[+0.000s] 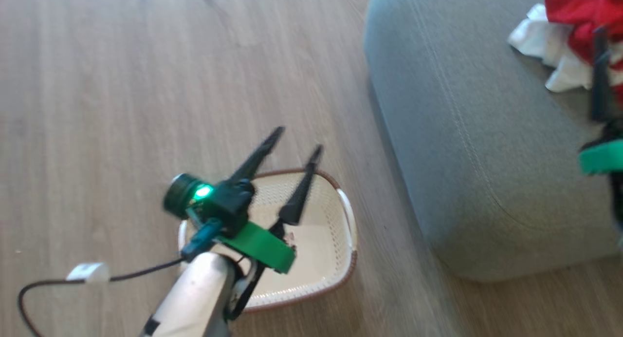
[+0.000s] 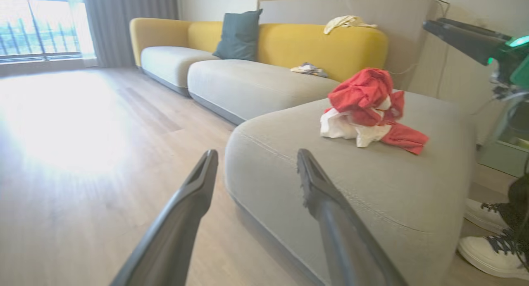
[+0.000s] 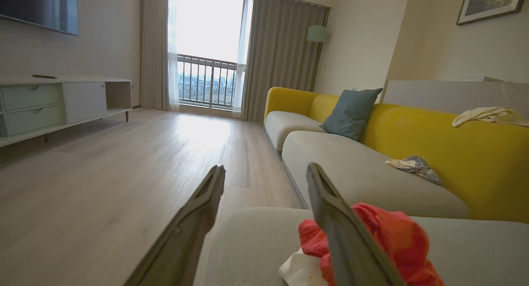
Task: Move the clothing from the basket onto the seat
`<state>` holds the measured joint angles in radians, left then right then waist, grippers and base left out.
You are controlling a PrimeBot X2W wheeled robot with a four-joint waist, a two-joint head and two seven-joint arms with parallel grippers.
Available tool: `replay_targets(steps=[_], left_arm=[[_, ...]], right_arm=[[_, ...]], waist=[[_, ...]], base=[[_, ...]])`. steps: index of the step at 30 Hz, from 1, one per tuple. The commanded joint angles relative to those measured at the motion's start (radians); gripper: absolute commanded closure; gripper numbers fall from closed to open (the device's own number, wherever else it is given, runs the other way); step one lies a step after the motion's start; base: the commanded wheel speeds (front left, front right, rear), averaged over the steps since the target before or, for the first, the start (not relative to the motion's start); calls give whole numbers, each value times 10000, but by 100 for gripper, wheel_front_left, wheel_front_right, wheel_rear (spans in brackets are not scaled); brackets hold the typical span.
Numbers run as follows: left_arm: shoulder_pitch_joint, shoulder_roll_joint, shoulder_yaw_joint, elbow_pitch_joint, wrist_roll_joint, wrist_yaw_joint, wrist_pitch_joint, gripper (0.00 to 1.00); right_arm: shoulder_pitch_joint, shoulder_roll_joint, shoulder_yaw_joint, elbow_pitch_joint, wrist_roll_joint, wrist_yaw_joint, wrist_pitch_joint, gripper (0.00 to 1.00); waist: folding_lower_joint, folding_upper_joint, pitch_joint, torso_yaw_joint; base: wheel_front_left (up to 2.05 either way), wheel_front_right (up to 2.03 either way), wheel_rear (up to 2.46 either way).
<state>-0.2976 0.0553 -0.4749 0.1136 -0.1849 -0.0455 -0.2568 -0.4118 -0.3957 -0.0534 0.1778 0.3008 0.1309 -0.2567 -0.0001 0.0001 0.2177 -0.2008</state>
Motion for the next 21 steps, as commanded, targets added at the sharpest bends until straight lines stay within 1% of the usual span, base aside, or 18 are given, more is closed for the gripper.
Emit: replay_targets(steps=[1, 3, 6, 10, 15, 19, 21], left_arm=[[30, -50, 571, -417, -104, 231, -49, 0], [297, -50, 1012, -578, -400, 630, -49, 0], [630, -50, 1518, -722, -353, 1101, -49, 0], [1047, -50, 1972, -758, -311, 1634, -49, 0], [1506, -51, 2427, -820, -189, 2463, -49, 0], [1892, -51, 2597, -789, 58, 2828, -49, 0], [2092, -51, 2737, -768, -61, 3016, -49, 0]], right_arm=[[265, -67, 242, -583, 124, -2, -51, 0], [609, 26, 456, -992, 229, -2, -51, 0], [1059, 236, 647, -1424, 360, -2, -51, 0], [1673, 619, 775, -1675, 419, -2, -51, 0], [2393, 1054, 876, -1464, 338, -2, -51, 0], [2819, 1521, 797, -1178, 397, -2, -51, 0], [2998, 1710, 821, -1074, 339, -2, -51, 0]], waist=[[1, -1, -492, 476], [1, -1, -686, 693], [1, -1, -945, 1020], [1, -1, -1241, 1504], [1, -1, -1519, 2028], [1, -1, -1703, 2321], [1, -1, -1756, 2393]], base=[[0, 0, 0], [0, 0, 0], [0, 0, 0], [0, 0, 0], [0, 0, 0], [0, 0, 0], [0, 0, 0]])
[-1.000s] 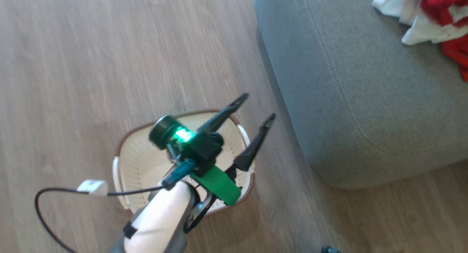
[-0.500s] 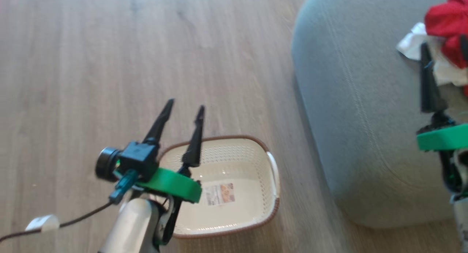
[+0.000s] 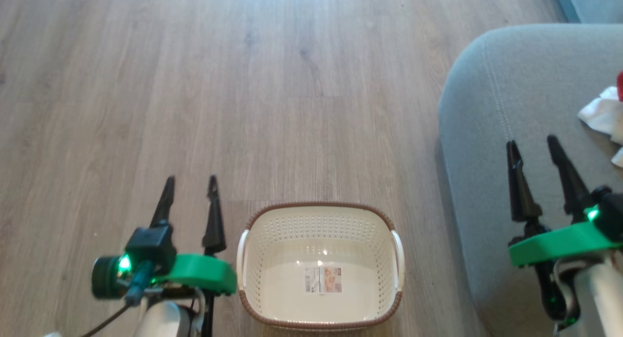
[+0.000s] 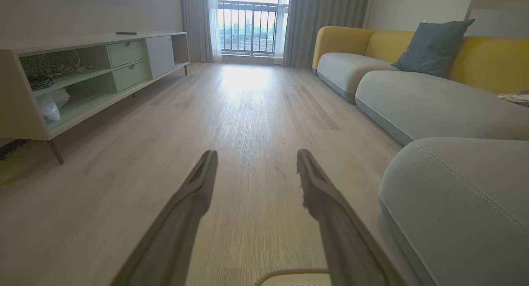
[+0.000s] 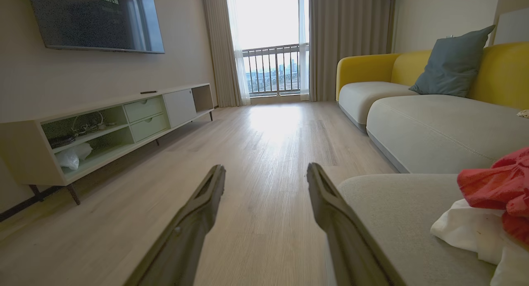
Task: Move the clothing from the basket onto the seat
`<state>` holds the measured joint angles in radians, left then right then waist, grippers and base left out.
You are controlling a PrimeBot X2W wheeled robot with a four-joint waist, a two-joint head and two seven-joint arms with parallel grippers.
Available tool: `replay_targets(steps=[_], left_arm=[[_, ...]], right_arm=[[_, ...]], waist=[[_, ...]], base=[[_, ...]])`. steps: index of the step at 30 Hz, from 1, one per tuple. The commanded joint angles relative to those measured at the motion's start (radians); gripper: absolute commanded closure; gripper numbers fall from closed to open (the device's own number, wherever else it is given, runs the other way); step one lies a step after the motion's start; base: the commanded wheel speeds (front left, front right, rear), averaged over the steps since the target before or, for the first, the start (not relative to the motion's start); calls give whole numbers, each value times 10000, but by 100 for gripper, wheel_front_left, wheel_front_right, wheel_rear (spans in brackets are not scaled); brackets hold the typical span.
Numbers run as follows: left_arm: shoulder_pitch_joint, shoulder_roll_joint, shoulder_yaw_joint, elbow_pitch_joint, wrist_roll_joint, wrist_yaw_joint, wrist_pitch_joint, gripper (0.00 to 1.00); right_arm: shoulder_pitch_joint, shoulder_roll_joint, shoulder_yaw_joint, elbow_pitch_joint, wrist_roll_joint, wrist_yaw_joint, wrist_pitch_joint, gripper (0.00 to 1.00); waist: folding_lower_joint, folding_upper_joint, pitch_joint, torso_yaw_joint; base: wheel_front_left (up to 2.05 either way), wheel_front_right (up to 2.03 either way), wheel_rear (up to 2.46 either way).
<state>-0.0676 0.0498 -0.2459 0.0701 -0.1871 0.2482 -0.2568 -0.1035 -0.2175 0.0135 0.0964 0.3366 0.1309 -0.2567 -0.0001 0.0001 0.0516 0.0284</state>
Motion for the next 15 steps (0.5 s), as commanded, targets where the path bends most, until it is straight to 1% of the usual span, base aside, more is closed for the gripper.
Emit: replay_targets(steps=[1, 6, 15], left_arm=[[-123, 5, 489, -339, -123, 128, -49, 0], [132, 5, 468, -337, -85, 45, -49, 0], [307, 5, 515, -349, -142, -133, -49, 0]], right_arm=[[-1, 4, 162, -194, -82, -2, -51, 0], [356, 427, 151, 109, -315, -2, -51, 0], [534, 710, 187, 260, -516, -2, -51, 0]], waist=[[1, -1, -118, 143], [1, -1, -220, 320], [1, -1, -311, 399]], base=[[0, 0, 0], [0, 0, 0], [0, 0, 0]])
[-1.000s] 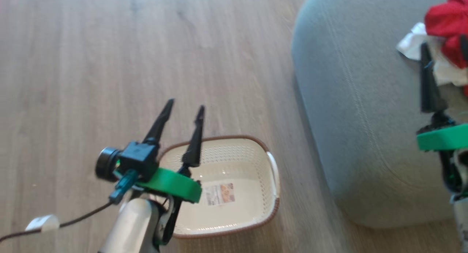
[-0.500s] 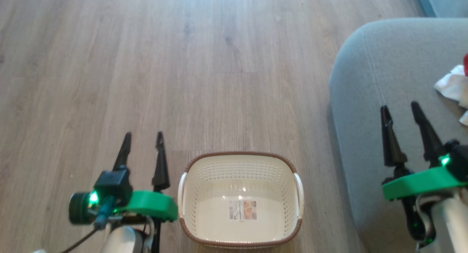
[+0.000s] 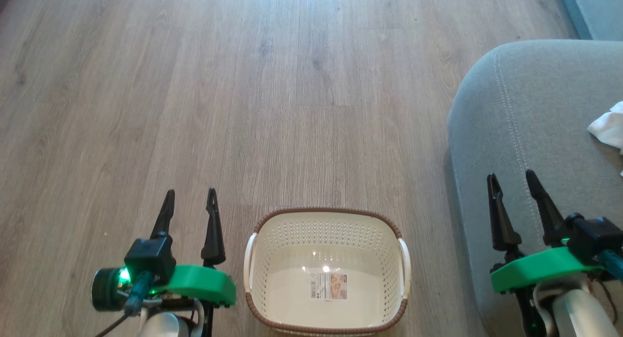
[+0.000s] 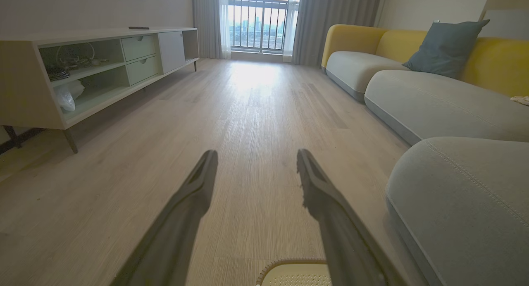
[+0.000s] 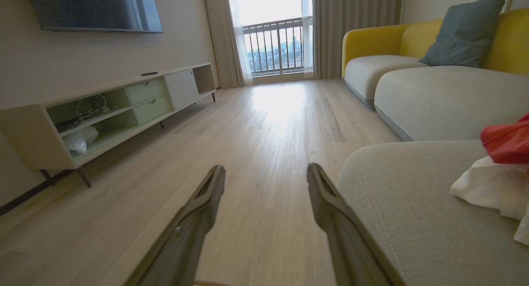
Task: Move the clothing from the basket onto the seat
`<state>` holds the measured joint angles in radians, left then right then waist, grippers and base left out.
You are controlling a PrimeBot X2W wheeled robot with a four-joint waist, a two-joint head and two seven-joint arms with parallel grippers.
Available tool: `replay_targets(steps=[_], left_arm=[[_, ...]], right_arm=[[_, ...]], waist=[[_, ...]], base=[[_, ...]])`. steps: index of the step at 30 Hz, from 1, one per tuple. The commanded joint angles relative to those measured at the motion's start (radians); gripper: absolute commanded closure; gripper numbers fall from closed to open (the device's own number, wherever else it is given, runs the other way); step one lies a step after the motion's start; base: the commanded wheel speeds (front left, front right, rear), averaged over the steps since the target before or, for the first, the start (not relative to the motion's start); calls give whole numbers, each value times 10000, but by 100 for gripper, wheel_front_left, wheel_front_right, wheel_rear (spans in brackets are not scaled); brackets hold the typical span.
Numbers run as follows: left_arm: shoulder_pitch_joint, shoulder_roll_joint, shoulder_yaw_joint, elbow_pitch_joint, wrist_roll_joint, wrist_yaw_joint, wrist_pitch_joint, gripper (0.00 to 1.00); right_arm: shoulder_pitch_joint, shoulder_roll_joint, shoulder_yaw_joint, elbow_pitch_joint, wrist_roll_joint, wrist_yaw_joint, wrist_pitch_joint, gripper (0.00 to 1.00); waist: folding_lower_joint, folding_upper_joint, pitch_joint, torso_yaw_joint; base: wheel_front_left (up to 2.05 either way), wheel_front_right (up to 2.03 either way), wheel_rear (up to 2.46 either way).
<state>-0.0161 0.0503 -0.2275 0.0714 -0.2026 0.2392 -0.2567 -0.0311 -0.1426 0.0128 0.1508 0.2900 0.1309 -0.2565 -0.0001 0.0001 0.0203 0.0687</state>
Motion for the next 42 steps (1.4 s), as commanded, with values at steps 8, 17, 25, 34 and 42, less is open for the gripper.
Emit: replay_targets(steps=[8, 17, 25, 34, 42], left_arm=[[-123, -1, 489, -441, -280, -322, -51, 0], [-56, -1, 598, -303, -700, -637, -51, 0], [-42, -1, 545, -208, -833, -821, -51, 0], [445, 4, 261, 813, -1208, -933, 24, 100], [375, 62, 391, 843, -2105, -1096, 200, 100]], right_arm=[[-166, -16, 123, -248, -105, -2, -53, 0], [-181, 14, 126, -232, -105, -2, -53, 0], [-220, 2, 165, -163, -74, -2, -53, 0], [196, 171, 7, 832, 1, 0, 33, 100], [135, 219, -73, 838, 855, 0, 269, 100]], waist=[[1, -1, -49, 9], [1, -1, -78, -33], [1, -1, -110, -116], [1, -1, -118, -137], [1, -1, -121, -173]], base=[[0, 0, 0], [0, 0, 0], [0, 0, 0], [0, 0, 0], [0, 0, 0]])
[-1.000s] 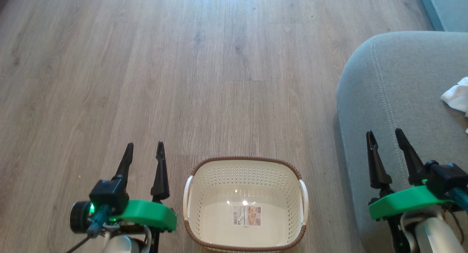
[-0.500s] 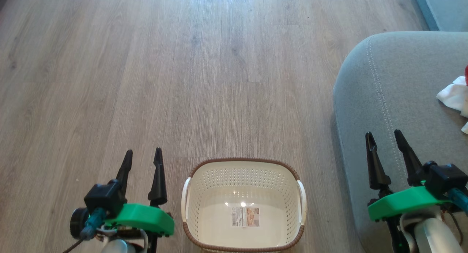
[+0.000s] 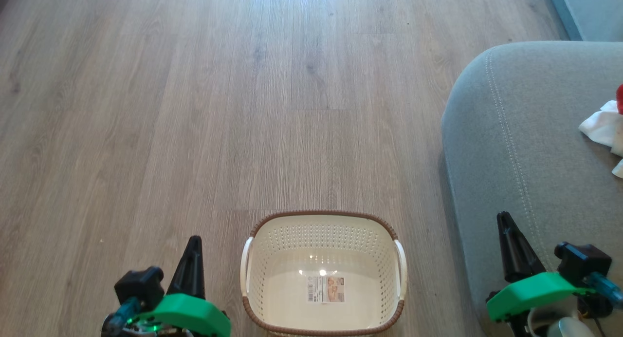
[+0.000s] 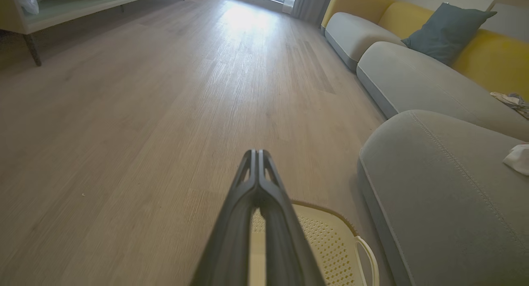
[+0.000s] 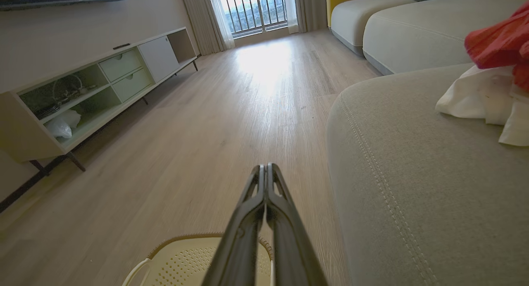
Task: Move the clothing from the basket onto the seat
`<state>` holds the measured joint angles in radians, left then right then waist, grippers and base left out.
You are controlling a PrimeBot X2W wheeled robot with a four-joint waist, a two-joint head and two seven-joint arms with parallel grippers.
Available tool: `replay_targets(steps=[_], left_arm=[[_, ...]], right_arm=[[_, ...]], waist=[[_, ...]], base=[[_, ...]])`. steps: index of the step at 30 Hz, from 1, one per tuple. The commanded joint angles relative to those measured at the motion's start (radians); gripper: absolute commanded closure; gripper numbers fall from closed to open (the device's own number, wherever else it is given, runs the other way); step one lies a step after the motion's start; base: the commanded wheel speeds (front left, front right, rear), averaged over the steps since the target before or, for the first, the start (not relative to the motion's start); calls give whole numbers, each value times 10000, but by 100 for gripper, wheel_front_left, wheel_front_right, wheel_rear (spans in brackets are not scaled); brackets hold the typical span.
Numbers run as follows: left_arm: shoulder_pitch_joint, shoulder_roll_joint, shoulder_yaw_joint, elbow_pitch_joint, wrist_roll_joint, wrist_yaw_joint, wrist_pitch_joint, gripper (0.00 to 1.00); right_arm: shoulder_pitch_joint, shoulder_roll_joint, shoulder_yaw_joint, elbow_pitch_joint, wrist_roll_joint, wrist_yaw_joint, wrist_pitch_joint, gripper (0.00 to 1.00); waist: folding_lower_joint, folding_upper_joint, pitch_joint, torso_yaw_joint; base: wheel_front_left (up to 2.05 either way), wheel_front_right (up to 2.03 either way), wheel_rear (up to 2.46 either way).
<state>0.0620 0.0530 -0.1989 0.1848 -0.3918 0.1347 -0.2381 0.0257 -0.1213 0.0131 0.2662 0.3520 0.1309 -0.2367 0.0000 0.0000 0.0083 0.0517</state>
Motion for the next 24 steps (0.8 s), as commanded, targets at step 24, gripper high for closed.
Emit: replay_targets(steps=[24], left_arm=[[-691, 162, 534, -54, -2840, -602, 585, 100]], right_arm=[[-620, 151, -327, -293, 2776, 0, 781, 100]], waist=[[0, 0, -12, -108]], base=[[0, 0, 0]])
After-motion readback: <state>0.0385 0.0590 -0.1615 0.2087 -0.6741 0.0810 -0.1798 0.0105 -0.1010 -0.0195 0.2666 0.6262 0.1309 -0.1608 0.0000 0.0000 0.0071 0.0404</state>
